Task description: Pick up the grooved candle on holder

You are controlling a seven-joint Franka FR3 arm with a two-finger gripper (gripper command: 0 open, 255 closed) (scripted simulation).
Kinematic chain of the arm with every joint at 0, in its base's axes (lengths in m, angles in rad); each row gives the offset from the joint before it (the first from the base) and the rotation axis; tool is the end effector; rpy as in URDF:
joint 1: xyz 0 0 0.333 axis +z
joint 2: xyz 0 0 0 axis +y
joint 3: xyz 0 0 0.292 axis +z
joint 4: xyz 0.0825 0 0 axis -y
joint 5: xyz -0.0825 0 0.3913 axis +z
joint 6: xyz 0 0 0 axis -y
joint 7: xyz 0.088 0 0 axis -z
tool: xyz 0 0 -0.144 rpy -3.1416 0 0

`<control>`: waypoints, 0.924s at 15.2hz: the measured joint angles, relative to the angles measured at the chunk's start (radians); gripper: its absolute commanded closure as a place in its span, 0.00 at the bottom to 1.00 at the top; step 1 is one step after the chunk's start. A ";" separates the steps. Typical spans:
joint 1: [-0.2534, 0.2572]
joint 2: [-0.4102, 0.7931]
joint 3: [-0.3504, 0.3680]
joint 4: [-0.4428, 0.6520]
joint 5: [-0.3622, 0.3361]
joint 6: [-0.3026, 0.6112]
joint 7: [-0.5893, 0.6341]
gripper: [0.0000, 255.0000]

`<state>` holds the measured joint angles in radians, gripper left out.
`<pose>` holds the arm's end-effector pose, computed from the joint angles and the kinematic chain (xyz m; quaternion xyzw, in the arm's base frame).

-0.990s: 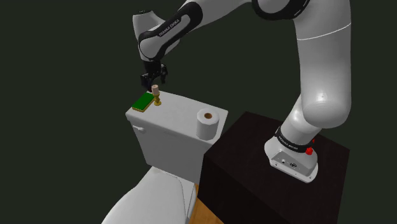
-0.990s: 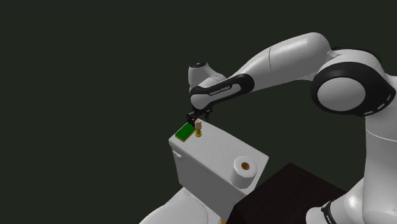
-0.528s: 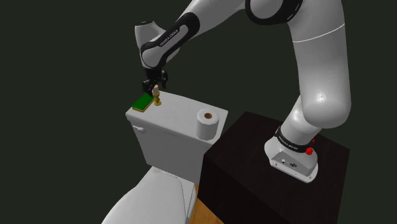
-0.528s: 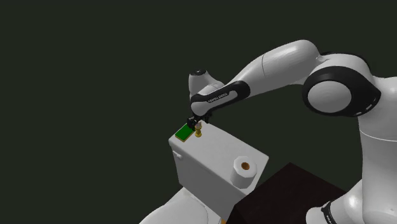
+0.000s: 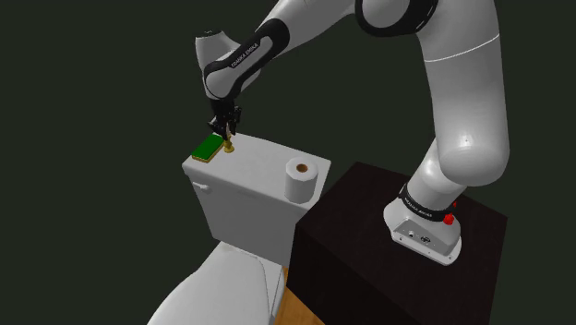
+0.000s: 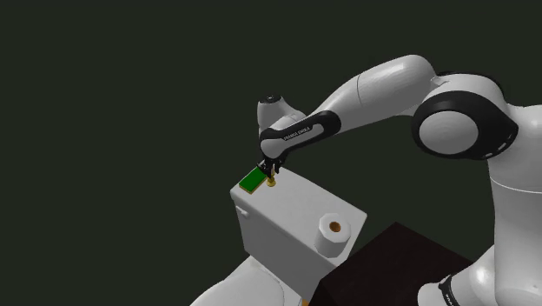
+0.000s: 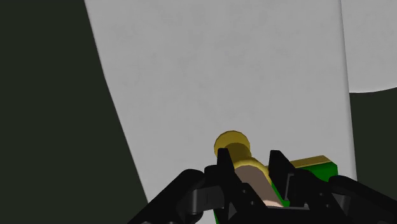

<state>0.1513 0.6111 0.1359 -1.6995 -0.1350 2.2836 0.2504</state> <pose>0.6407 0.1776 0.1788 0.9986 0.0513 -0.0063 0.0137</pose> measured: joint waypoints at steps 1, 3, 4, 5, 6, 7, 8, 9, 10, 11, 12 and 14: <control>0.000 0.000 0.000 0.000 0.000 0.000 0.000 1.00; 0.000 -0.004 0.001 -0.003 0.001 -0.002 0.000 1.00; -0.001 -0.012 0.001 -0.005 0.002 -0.009 -0.001 1.00; -0.002 -0.019 0.002 -0.004 0.003 -0.016 -0.002 1.00; -0.003 -0.026 0.003 -0.004 0.005 -0.024 -0.004 1.00; -0.003 -0.035 0.004 -0.003 0.006 -0.033 -0.005 1.00; -0.003 -0.040 0.005 0.004 0.007 -0.045 -0.005 1.00; -0.003 -0.048 0.006 0.006 0.009 -0.055 -0.005 1.00; -0.003 -0.053 0.007 0.012 0.010 -0.065 -0.006 1.00; -0.003 -0.061 0.008 0.013 0.012 -0.075 -0.007 1.00; -0.005 -0.070 0.009 0.014 0.013 -0.085 -0.009 1.00; -0.007 -0.086 0.011 0.018 0.017 -0.104 -0.013 1.00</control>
<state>0.1440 0.5254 0.1465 -1.6818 -0.1185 2.1797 0.2376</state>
